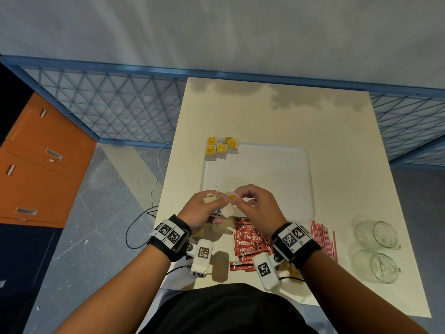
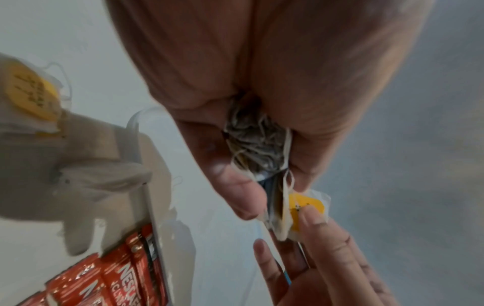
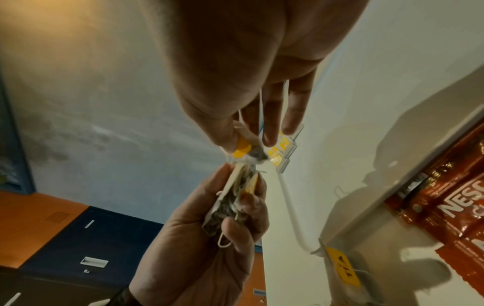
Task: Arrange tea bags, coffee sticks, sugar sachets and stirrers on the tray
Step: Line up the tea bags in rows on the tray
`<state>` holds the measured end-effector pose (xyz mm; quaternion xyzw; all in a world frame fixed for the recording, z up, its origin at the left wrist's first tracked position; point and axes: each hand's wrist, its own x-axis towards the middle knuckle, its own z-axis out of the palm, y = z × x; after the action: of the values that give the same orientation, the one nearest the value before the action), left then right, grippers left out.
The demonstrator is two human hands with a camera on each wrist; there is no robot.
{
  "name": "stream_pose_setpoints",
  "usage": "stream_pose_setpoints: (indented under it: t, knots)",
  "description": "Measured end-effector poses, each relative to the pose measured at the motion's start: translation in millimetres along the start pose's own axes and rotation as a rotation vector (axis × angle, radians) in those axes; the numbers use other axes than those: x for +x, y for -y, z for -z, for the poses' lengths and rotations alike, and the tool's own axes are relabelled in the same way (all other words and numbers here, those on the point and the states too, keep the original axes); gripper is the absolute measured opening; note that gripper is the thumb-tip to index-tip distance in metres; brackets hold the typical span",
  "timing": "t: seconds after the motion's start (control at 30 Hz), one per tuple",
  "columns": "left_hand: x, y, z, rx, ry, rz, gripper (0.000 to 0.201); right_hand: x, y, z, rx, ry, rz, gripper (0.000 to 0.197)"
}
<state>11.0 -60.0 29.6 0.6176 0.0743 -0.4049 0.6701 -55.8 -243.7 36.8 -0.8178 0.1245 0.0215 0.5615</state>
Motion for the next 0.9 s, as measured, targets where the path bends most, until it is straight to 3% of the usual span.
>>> stream_pose_setpoints:
  t: [0.17,0.4,0.9]
  knots:
    - [10.4,-2.9,1.2,-0.128,-0.063,-0.002,0.003,18.4,-7.0,5.2,0.064,-0.020,-0.120,0.010]
    - [38.1,-27.5,11.5,-0.219,-0.101,0.011,0.016,79.4,-22.5,16.5,0.039,0.025,-0.222,0.006]
    - [95.1,-42.5,29.7,-0.251,-0.193,0.015,0.025,192.3,-62.5,-12.3,0.003,-0.099,-0.378,0.017]
